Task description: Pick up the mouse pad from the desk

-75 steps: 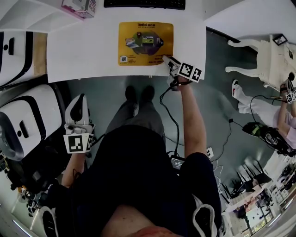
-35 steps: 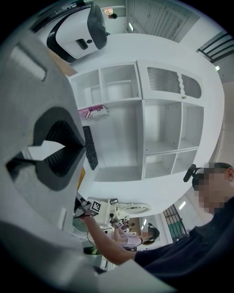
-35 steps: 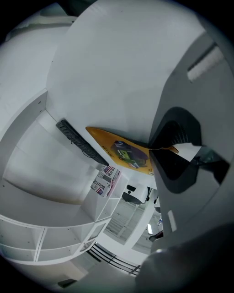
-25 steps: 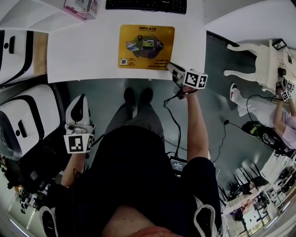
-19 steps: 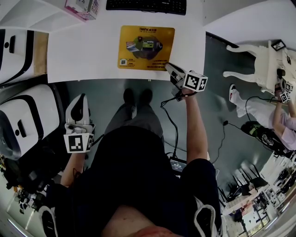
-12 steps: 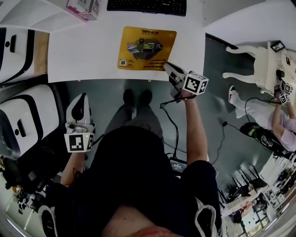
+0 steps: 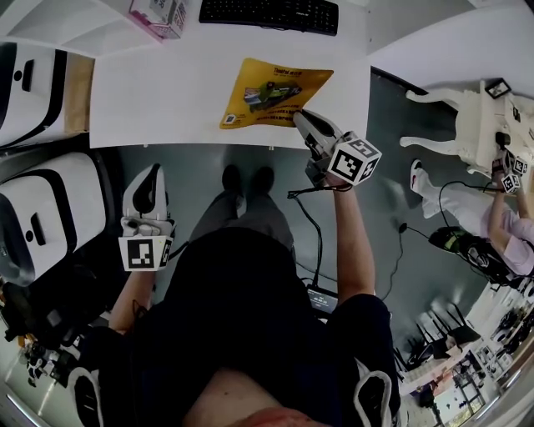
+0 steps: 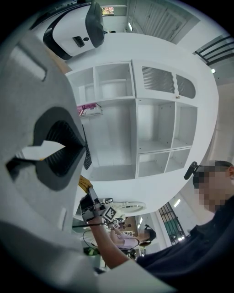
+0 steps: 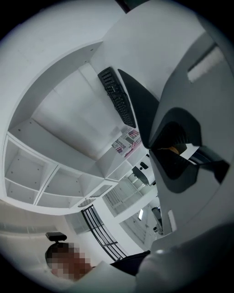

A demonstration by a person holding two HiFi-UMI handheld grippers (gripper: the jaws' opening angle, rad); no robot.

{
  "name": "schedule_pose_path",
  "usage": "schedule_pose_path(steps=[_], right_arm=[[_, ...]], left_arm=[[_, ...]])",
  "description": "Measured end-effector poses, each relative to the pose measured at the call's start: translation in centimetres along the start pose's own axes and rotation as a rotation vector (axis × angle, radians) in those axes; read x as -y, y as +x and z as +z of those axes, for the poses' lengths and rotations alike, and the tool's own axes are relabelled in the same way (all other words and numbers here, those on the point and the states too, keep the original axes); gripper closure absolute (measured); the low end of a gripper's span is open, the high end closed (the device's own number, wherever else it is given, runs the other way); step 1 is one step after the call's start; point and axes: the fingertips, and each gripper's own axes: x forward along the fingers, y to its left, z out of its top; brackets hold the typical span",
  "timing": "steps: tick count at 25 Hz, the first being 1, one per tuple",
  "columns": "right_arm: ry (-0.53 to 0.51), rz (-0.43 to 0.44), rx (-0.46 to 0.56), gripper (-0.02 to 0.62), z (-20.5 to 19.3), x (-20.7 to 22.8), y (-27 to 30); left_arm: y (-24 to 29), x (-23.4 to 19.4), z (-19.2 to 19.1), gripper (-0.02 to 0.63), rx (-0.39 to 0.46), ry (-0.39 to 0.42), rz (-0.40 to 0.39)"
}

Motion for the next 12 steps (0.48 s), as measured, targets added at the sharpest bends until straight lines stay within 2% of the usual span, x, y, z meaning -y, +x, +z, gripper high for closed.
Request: schedule_pose_path(steps=[12], right_arm=[[-0.17,-0.036,0.097,0.586,5.0,-5.4,-1.8]], left_arm=[[-0.5,0.2,1.2,0.606,0.041,0.007,-0.01]])
